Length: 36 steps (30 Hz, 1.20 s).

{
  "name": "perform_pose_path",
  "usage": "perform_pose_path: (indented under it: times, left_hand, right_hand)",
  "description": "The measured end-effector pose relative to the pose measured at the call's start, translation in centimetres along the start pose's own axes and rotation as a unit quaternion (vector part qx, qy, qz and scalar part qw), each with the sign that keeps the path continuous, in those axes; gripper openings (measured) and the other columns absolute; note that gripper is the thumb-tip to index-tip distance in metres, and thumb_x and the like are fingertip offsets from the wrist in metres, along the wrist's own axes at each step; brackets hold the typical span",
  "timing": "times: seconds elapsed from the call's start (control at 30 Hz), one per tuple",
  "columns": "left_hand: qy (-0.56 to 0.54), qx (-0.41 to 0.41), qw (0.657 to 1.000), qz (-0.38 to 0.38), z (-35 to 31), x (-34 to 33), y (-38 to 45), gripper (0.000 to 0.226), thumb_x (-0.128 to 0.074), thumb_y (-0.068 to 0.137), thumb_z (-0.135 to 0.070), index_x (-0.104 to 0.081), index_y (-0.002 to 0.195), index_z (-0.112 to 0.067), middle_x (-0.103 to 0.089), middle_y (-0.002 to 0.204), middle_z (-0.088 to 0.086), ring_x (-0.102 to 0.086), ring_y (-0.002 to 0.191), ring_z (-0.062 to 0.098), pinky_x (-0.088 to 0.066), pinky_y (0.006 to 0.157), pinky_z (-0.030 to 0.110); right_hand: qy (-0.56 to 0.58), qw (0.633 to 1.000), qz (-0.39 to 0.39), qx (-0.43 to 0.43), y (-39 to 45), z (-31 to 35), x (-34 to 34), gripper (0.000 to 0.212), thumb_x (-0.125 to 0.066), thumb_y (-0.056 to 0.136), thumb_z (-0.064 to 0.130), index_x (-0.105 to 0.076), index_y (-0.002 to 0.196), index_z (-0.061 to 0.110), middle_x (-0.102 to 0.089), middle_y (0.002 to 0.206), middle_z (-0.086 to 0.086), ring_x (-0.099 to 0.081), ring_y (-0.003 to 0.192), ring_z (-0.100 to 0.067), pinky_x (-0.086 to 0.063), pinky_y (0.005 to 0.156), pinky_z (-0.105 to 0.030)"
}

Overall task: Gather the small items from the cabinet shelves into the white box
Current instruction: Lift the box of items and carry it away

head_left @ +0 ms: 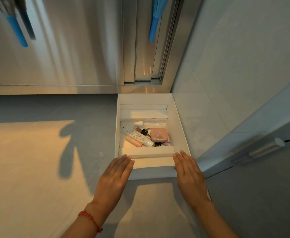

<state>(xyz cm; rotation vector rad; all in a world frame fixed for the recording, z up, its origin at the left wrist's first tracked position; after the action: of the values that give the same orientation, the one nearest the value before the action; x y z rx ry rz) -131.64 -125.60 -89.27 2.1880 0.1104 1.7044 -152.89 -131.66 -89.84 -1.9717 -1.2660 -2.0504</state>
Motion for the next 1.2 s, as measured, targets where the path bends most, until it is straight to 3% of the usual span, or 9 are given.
perform_pose_path:
  times: [0.07,0.17,0.3,0.7,0.77,0.83,0.9,1.03,1.2]
  left_hand:
    - [0.001,0.004,1.000,0.009,0.1,0.0,0.3,0.099,-0.092,0.032,0.003,-0.046,0.119,-0.003,-0.067,0.109,0.019,-0.066,0.100,0.034,-0.003,0.116,0.027]
    - [-0.001,0.015,1.000,0.019,0.0,0.2,0.9,0.101,-0.094,0.031,-0.003,-0.046,0.119,-0.004,-0.067,0.109,0.019,-0.066,0.100,0.034,0.003,0.116,0.024]
    - [0.001,0.022,1.000,0.023,-0.1,0.2,1.2,0.100,-0.092,0.031,0.003,-0.046,0.119,-0.003,-0.067,0.109,0.020,-0.065,0.100,0.035,0.003,0.115,0.025]
    - [0.008,0.023,0.999,0.028,0.0,-0.2,1.1,0.103,-0.094,0.030,-0.004,-0.045,0.120,-0.003,-0.066,0.111,0.020,-0.065,0.102,0.036,0.005,0.115,0.026]
    - [0.011,0.025,0.999,0.029,0.0,-0.3,1.1,0.102,-0.094,0.031,-0.003,-0.045,0.120,-0.002,-0.066,0.112,0.021,-0.064,0.103,0.036,0.004,0.115,0.027]
    - [0.020,0.024,0.999,0.030,-0.1,-0.4,1.0,0.103,-0.095,0.032,-0.006,-0.044,0.121,-0.002,-0.064,0.115,0.021,-0.062,0.106,0.037,0.005,0.116,0.029]
    - [0.033,0.027,0.999,0.021,-0.2,-0.7,0.8,0.101,-0.094,0.037,-0.008,-0.043,0.124,-0.001,-0.061,0.120,0.022,-0.057,0.114,0.039,0.005,0.116,0.031]
    - [0.049,0.028,0.998,-0.037,-0.4,-1.9,0.0,0.068,-0.060,0.084,-0.014,-0.025,0.141,-0.001,-0.038,0.142,0.023,-0.017,0.141,0.035,-0.007,0.115,0.041]
    - [0.064,0.046,0.997,-0.003,-1.3,-2.7,-0.4,0.055,-0.011,0.101,-0.037,-0.027,0.141,-0.003,-0.026,0.147,0.021,-0.002,0.144,0.032,-0.004,0.116,0.043]
  right_hand:
    - [-0.005,1.000,0.027,-0.004,0.3,-0.2,-0.2,0.073,-0.082,0.055,-0.002,-0.049,0.120,-0.005,-0.065,0.111,-0.024,-0.064,0.104,-0.038,-0.043,0.090,-0.049]
    - [-0.005,0.999,0.042,-0.010,0.7,-0.3,-0.5,0.074,-0.090,0.045,-0.002,-0.061,0.113,-0.008,-0.066,0.110,-0.025,-0.063,0.103,-0.039,-0.044,0.089,-0.050]
    - [0.007,0.998,0.061,-0.015,1.0,-0.2,-0.7,0.088,-0.090,0.047,0.003,-0.044,0.121,-0.004,-0.064,0.113,-0.024,-0.062,0.106,-0.039,-0.044,0.090,-0.050]
    - [0.030,0.997,0.068,-0.033,0.7,-0.2,-0.8,0.093,-0.090,0.047,0.006,-0.041,0.124,-0.003,-0.062,0.117,-0.024,-0.060,0.108,-0.040,-0.048,0.087,-0.051]
    - [0.028,0.997,0.058,-0.036,0.7,0.0,-0.8,0.077,-0.083,0.063,0.008,-0.040,0.126,-0.003,-0.061,0.120,-0.024,-0.059,0.110,-0.041,-0.047,0.088,-0.052]
    - [0.039,0.998,0.027,-0.045,0.7,0.1,-0.8,0.040,-0.050,0.095,0.016,-0.038,0.129,-0.002,-0.059,0.124,-0.023,-0.057,0.114,-0.040,-0.046,0.089,-0.051]
    - [0.063,0.996,0.023,-0.063,0.5,0.4,-0.8,0.038,-0.018,0.103,0.016,-0.036,0.132,-0.001,-0.055,0.129,-0.022,-0.050,0.122,-0.040,-0.045,0.093,-0.050]
    - [0.086,0.994,0.031,-0.058,-0.2,0.8,-1.1,0.053,-0.040,0.092,0.015,-0.027,0.141,0.002,-0.033,0.145,-0.016,-0.032,0.133,-0.034,-0.020,0.112,-0.042]
    - [0.105,0.990,0.053,-0.072,0.2,0.7,-1.1,0.076,-0.069,0.082,0.023,-0.026,0.141,0.003,-0.029,0.145,-0.015,-0.021,0.138,-0.030,-0.001,0.116,-0.034]
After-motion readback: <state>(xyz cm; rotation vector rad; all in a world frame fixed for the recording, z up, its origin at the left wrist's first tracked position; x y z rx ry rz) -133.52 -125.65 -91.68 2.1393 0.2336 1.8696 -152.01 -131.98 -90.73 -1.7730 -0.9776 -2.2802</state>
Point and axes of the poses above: each hand's wrist, its own y-axis towards the middle knuckle, its own x-axis out of the back of the hand, z = x × y, the point moved 3 cm from there along y, towards the middle knuckle
